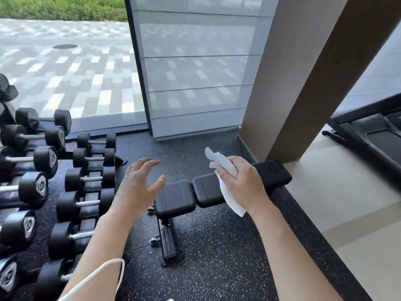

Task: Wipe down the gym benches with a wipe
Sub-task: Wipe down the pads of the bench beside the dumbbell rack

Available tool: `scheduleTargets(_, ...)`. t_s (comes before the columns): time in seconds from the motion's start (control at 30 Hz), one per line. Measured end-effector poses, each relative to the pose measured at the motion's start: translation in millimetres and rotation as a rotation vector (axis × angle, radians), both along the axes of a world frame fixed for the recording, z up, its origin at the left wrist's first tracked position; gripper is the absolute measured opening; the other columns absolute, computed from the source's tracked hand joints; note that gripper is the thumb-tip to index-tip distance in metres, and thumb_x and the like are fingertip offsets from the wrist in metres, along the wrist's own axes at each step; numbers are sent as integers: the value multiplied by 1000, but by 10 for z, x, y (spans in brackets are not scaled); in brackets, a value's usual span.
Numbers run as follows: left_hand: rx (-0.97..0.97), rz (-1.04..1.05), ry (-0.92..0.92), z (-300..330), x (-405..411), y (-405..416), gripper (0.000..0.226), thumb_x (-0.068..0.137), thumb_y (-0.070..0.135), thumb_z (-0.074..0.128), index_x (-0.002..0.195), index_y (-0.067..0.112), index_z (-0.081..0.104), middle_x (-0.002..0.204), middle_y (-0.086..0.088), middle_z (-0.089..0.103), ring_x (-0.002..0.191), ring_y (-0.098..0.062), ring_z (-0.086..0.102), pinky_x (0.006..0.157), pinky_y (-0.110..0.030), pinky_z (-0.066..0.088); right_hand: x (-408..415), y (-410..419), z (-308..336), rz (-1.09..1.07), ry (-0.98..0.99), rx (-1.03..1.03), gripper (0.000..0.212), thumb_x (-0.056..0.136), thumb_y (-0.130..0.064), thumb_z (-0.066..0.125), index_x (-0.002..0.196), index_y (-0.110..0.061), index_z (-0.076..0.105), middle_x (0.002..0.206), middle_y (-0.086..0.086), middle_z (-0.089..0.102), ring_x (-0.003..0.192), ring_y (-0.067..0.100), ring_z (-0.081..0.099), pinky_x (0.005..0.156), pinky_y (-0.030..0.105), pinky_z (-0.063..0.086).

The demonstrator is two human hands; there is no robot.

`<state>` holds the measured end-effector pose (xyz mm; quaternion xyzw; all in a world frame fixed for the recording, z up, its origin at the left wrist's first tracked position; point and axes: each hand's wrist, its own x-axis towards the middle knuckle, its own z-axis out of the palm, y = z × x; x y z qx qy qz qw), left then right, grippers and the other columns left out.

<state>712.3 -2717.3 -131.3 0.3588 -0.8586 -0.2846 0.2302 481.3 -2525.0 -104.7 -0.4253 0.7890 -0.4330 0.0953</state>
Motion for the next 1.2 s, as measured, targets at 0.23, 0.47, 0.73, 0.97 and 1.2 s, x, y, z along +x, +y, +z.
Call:
scheduleTargets(0.23, 47, 42, 43, -58, -182, -879, 46, 97, 42, 66, 142, 33, 58, 148, 12, 49, 143, -11, 34, 118, -39, 29, -277, -826, -56, 20, -11, 82, 20, 99, -49, 62, 113, -35, 66, 102, -16, 67, 89, 3, 63, 73, 30, 48)
scheduleTargets(0.47, 79, 105, -15, -337, -438, -1377, 47, 97, 40, 67, 142, 27, 60, 149, 7, 52, 144, -17, 39, 120, -38, 29, -722, -1560, -231, 89, -4, 128, 23, 97, -54, 59, 112, -37, 66, 106, -15, 67, 95, 5, 63, 81, 35, 53)
scheduleTargets(0.73, 73, 233, -83, -326, -1162, -1830, 51, 97, 41, 66, 145, 26, 57, 153, 8, 48, 146, -17, 36, 123, -42, 31, -1689, -2342, -518, 210, -44, 158, 17, 100, -48, 63, 112, -37, 67, 102, -15, 67, 93, 8, 64, 84, 41, 54)
scheduleTargets(0.97, -9, 381, -234, -299, -1361, -2453, 50, 94, 32, 74, 141, 23, 63, 150, 2, 54, 143, -23, 42, 122, -42, 33, -2411, -3149, -899, 325, -114, 185, 15, 99, -50, 64, 108, -38, 67, 99, -18, 68, 89, -1, 63, 74, 30, 47)
scheduleTargets(1.2, 91, 373, -316, -1015, -1557, -2887, 57, 90, 49, 63, 141, 25, 62, 150, 2, 54, 143, -21, 41, 122, -46, 35, -2474, -3648, -1730, 402, -204, 336, 20, 97, -50, 64, 112, -37, 66, 101, -16, 69, 93, 3, 63, 84, 37, 52)
